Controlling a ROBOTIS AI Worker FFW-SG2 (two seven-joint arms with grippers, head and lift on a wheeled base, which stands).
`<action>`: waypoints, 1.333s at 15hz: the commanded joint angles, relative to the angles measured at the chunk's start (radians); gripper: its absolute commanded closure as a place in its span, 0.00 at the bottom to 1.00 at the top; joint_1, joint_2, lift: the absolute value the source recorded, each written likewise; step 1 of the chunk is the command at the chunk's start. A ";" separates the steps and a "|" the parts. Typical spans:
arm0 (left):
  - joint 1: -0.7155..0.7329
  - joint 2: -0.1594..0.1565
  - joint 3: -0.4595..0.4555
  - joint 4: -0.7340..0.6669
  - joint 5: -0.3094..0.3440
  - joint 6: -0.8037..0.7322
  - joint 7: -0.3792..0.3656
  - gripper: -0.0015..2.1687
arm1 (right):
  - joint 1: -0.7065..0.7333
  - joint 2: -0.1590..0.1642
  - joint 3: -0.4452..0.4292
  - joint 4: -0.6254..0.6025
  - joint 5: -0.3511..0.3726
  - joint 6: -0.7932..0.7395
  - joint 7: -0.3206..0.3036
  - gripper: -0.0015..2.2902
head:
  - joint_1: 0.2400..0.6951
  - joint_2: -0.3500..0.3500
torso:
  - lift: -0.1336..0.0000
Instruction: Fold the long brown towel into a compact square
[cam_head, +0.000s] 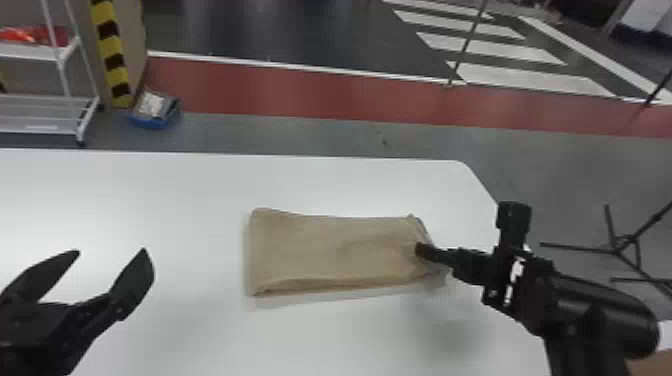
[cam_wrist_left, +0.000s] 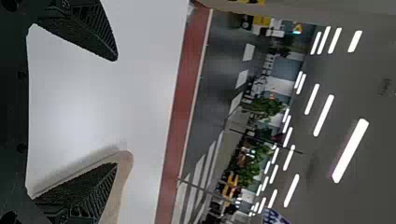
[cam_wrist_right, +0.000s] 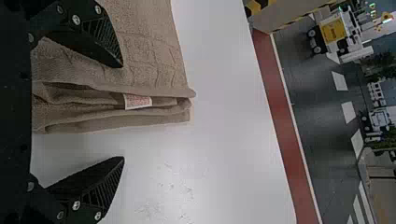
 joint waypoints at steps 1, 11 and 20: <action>0.001 -0.004 -0.025 0.089 -0.001 -0.220 0.022 0.04 | -0.003 -0.001 0.003 0.006 0.000 -0.003 0.003 0.16 | 1.00 0.14 | 0.08; 0.015 -0.004 -0.055 0.169 -0.008 -0.417 0.076 0.04 | 0.015 0.004 -0.036 -0.017 -0.054 -0.043 0.032 0.72 | 1.00 0.17 | 0.08; 0.029 -0.004 -0.077 0.180 -0.058 -0.453 0.133 0.04 | 0.112 0.064 0.033 -0.356 -0.172 0.012 0.020 0.72 | 1.00 0.24 | 0.08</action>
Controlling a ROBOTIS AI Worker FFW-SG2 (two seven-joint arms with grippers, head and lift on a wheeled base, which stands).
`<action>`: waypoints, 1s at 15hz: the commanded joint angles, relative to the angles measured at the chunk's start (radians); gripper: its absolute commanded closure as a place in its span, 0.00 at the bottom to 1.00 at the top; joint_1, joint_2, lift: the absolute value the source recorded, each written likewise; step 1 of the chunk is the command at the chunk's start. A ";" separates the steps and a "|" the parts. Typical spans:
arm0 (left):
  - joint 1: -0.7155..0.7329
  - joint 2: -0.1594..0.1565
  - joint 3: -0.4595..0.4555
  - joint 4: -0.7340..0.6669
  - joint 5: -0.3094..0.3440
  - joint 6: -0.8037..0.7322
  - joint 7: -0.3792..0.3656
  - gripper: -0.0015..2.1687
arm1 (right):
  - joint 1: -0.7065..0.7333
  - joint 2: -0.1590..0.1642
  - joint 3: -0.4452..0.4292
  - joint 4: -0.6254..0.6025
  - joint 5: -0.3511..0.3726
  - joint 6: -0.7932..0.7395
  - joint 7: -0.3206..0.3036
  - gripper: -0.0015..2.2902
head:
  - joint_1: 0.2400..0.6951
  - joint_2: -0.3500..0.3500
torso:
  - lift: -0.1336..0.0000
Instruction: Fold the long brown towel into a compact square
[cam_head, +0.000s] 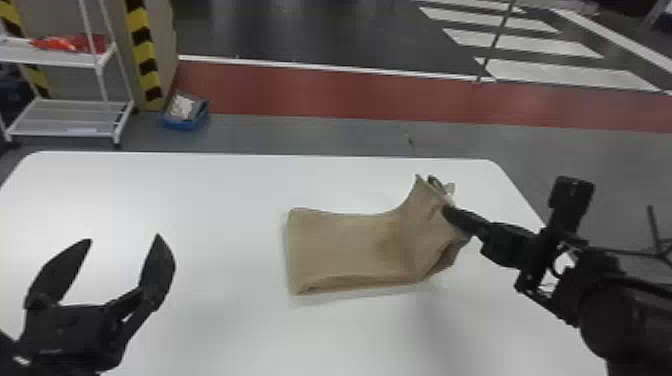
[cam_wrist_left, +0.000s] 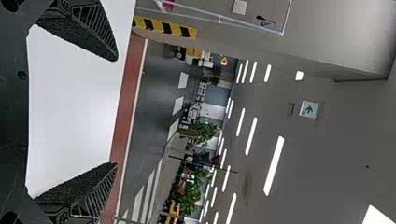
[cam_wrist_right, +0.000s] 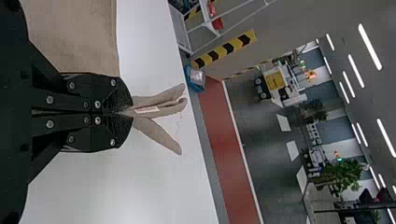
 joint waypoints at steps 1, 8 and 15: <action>0.005 -0.004 -0.001 -0.001 -0.003 0.001 -0.001 0.04 | 0.005 0.022 0.080 -0.048 0.008 0.004 -0.012 0.72 | 1.00 0.26 | 0.08; 0.008 -0.004 0.003 -0.002 -0.003 0.001 -0.002 0.04 | 0.012 0.027 0.316 -0.143 0.033 0.017 -0.087 0.72 | 1.00 0.46 | 0.08; 0.005 -0.004 0.008 0.007 -0.001 0.001 -0.002 0.04 | -0.005 0.028 0.486 -0.109 0.152 0.029 -0.113 0.72 | 1.00 0.61 | 0.08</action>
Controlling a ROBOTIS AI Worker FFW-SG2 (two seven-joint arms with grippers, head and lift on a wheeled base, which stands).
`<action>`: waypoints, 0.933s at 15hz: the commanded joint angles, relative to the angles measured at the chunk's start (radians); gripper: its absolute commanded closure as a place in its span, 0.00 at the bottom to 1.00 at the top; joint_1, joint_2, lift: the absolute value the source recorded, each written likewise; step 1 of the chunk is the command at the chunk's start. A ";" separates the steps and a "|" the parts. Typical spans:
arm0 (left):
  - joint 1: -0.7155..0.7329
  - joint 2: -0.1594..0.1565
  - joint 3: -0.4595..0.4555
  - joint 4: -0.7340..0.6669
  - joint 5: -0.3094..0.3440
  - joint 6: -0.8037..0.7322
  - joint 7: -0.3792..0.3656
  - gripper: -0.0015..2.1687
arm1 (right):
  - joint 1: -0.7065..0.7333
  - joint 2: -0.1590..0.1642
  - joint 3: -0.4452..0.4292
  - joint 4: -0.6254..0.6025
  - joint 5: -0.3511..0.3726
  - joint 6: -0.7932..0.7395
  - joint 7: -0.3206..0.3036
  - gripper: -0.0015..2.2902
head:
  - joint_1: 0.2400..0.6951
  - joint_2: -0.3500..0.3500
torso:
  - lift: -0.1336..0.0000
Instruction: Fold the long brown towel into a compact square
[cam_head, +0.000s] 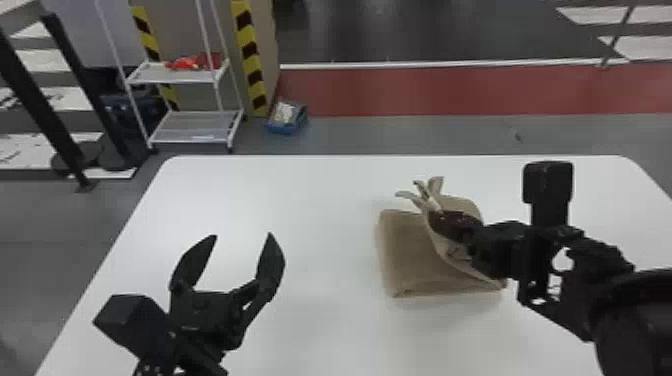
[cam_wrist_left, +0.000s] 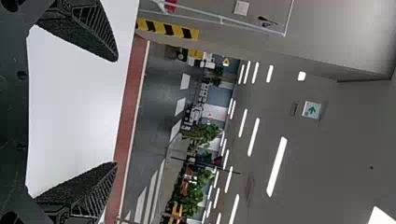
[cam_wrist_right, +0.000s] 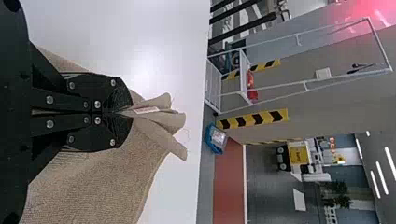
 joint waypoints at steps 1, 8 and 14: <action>0.000 -0.004 0.001 0.003 0.000 0.000 -0.001 0.04 | -0.004 0.001 0.044 0.015 0.034 0.017 -0.001 0.72 | 1.00 0.62 | 0.08; 0.003 -0.004 0.004 0.009 0.005 0.000 0.001 0.04 | -0.001 0.003 0.115 0.070 0.022 -0.044 0.056 0.00 | 1.00 0.69 | 0.08; 0.005 -0.004 0.002 0.002 0.005 0.000 -0.006 0.04 | 0.023 0.003 0.064 0.073 -0.001 -0.194 0.047 0.21 | 1.00 0.72 | 0.08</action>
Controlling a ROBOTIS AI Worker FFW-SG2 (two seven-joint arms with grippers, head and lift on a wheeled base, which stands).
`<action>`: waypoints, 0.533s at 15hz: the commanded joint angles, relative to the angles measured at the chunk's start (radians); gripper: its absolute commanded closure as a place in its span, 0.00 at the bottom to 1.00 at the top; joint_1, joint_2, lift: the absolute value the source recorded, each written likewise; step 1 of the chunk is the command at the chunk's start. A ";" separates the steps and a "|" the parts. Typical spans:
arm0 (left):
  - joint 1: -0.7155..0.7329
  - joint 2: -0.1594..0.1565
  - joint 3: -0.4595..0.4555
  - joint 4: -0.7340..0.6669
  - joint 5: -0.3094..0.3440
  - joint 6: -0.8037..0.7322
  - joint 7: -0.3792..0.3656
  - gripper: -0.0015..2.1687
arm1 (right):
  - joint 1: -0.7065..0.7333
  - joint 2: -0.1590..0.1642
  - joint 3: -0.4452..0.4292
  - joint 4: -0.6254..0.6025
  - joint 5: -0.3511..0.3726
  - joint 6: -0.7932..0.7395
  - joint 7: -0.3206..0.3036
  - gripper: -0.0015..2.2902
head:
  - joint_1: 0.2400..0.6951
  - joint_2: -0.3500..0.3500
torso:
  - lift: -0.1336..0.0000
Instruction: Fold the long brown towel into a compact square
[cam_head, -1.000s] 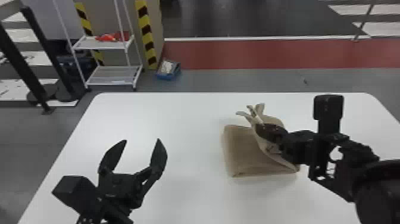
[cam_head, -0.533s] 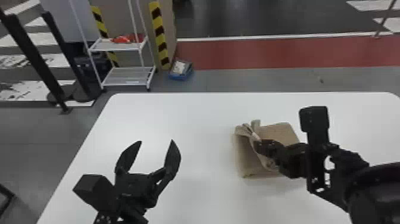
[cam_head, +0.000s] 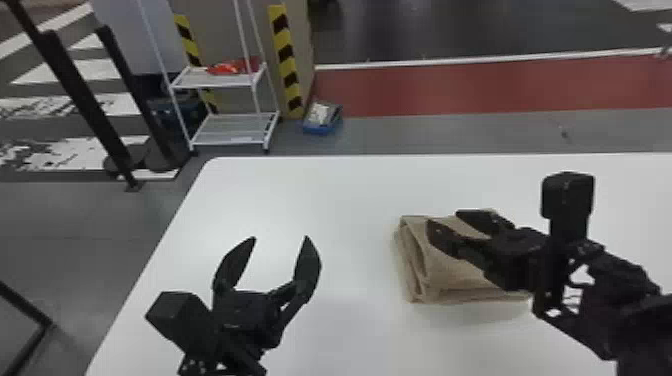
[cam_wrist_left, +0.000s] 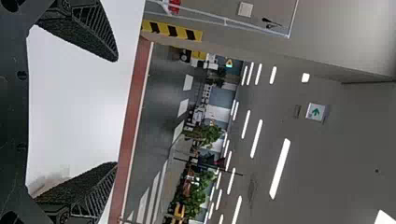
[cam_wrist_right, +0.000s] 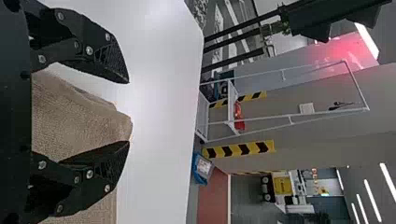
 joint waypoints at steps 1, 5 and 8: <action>0.000 -0.004 -0.003 -0.007 0.000 0.000 -0.001 0.04 | -0.010 0.000 -0.003 0.006 0.037 0.006 -0.005 0.38 | 1.00 0.71 | 0.08; 0.000 -0.004 -0.003 -0.008 0.000 0.000 -0.004 0.04 | -0.101 0.003 0.080 0.153 0.112 0.067 -0.005 0.78 | 1.00 0.69 | 0.08; 0.000 -0.004 0.002 -0.007 0.000 0.000 -0.004 0.04 | -0.107 0.000 0.131 0.173 0.127 0.088 0.016 0.78 | 1.00 0.71 | 0.08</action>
